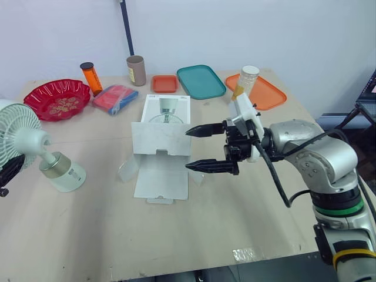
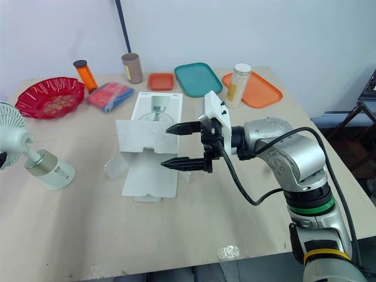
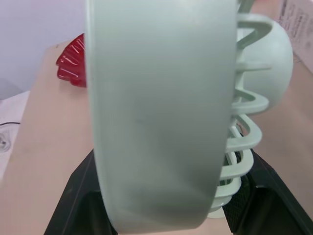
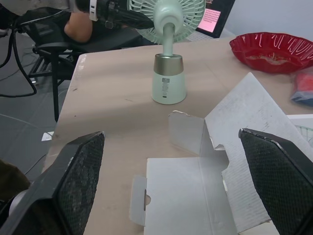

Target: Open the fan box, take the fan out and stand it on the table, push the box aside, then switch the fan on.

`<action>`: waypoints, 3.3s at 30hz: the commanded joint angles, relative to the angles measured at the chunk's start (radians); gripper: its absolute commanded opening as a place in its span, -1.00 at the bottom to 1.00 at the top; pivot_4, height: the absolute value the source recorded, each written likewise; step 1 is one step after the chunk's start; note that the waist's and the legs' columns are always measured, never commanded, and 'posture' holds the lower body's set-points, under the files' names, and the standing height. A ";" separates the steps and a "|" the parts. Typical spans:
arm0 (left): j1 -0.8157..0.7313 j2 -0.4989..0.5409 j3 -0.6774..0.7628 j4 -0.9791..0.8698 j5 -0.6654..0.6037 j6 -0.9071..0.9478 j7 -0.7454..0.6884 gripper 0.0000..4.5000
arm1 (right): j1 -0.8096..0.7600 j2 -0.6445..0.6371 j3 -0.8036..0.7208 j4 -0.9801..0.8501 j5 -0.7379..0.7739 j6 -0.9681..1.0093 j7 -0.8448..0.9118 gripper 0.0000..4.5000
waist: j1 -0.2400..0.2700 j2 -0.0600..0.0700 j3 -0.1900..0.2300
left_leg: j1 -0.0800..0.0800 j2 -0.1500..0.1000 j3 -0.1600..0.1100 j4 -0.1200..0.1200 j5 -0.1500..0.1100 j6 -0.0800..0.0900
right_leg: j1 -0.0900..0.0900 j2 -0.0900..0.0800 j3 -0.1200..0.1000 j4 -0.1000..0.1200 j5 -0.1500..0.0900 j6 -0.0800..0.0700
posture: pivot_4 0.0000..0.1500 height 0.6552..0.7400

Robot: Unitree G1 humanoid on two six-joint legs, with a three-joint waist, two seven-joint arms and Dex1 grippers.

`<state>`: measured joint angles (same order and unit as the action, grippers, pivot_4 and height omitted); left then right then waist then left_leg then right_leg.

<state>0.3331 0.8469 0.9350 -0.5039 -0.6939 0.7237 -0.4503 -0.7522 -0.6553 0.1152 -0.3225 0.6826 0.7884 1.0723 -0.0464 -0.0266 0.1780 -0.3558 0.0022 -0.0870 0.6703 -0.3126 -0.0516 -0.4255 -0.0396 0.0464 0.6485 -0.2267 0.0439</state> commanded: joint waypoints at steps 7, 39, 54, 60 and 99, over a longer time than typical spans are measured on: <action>-0.100 0.032 -0.083 0.002 0.121 -0.031 0.008 -0.10 | 0.003 0.000 -0.011 -0.042 0.000 -0.021 -0.008 1.00 | 0.001 0.000 0.000 | 0.000 0.000 0.000 0.000 0.000 0.000 | 0.000 -0.001 0.000 0.000 0.000 0.000 | 1.00 1.00; -0.129 -0.073 -0.147 -0.087 0.094 0.123 0.006 -0.10 | -0.016 0.008 -0.016 -0.036 -0.006 0.000 -0.048 1.00 | 0.013 0.010 -0.006 | 0.001 -0.002 -0.001 0.000 0.000 0.000 | 0.002 -0.002 0.000 0.000 0.000 0.001 | 1.00 1.00; -0.162 -0.092 -0.116 -0.010 0.062 0.148 0.029 -0.10 | -0.014 0.013 -0.010 -0.044 -0.010 0.007 -0.050 1.00 | 0.013 0.013 -0.007 | 0.002 -0.002 -0.001 0.000 0.000 0.000 | 0.002 -0.002 0.000 0.000 0.000 0.001 | 1.00 1.00; -0.182 -0.094 -0.123 -0.005 0.050 0.144 0.027 -0.10 | -0.012 0.009 -0.012 -0.046 -0.009 0.009 -0.047 1.00 | 0.013 0.013 -0.007 | 0.002 -0.002 -0.001 0.000 0.000 0.000 | 0.003 -0.002 0.000 0.000 0.000 0.001 | 1.00 1.00; -0.011 -0.164 0.098 -0.085 -0.131 0.149 0.036 0.99 | 0.014 0.008 -0.006 -0.049 -0.013 -0.006 -0.029 1.00 | 0.007 0.009 -0.005 | 0.001 -0.001 -0.001 0.000 0.000 0.000 | 0.001 -0.001 0.000 -0.001 0.000 0.001 | 1.00 1.00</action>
<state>0.3128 0.6818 0.9936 -0.5734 -0.8128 0.8811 -0.4206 -0.7366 -0.6491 0.1187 -0.3461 0.6627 0.7996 1.0405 -0.0392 -0.0179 0.1728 -0.3549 0.0010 -0.0877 0.6702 -0.3124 -0.0517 -0.4243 -0.0410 0.0463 0.6479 -0.2265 0.0446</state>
